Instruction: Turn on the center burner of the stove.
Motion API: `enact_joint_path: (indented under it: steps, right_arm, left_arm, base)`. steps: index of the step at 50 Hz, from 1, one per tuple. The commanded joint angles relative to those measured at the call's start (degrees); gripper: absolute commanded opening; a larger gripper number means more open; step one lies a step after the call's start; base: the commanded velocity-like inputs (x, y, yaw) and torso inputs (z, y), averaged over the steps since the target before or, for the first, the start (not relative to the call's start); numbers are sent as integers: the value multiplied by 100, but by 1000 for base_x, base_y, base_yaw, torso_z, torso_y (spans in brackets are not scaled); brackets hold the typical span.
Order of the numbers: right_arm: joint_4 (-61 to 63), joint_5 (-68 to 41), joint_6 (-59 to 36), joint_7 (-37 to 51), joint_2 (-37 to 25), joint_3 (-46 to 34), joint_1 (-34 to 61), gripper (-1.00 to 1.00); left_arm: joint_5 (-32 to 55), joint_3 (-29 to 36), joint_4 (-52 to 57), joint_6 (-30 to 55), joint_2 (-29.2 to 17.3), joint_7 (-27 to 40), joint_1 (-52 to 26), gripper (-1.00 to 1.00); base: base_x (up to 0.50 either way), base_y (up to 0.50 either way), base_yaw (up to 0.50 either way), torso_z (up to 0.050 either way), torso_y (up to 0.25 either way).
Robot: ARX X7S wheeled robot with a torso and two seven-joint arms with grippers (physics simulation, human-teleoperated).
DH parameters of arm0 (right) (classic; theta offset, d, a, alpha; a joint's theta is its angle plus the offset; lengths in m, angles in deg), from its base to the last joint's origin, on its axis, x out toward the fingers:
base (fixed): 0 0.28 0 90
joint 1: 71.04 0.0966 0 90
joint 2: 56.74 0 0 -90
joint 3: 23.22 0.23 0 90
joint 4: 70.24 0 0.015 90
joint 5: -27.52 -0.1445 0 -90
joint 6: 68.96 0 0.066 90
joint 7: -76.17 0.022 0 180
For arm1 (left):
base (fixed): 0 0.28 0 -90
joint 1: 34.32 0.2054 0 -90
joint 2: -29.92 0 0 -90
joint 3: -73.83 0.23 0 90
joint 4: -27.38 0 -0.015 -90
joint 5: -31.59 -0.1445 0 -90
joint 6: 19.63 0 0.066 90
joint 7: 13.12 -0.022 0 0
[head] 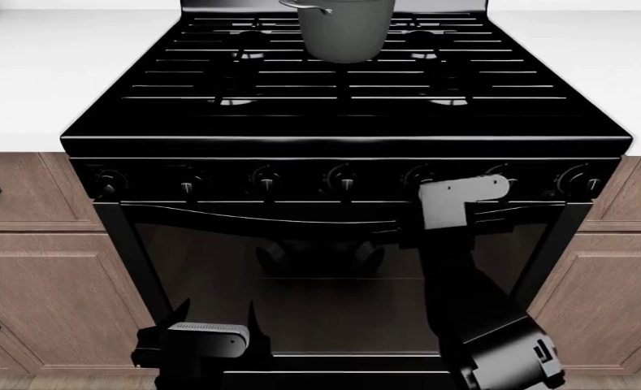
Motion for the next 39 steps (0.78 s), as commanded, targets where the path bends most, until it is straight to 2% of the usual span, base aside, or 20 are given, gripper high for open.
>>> enact_joint_path:
  steps: [1,19,39]
  right_arm:
    - [22,808,368,105,-164,-466,150,-100]
    - [-419,1770,867,351,-438,-1186,428,-100]
    - [-373,2594,890,498,-730,-1854,474,-100]
  left_arm:
    - [21,23,-4,-6,-17,20,-6,100]
    - [51,59,-8,-19,-43,53,-15,100]
    - [82,98,-12,-31,-72,86,-25,100]
  base:
    - [0,0,0,0,0]
    - [2,0,1,0,2]
    - [2,0,2,1,3]
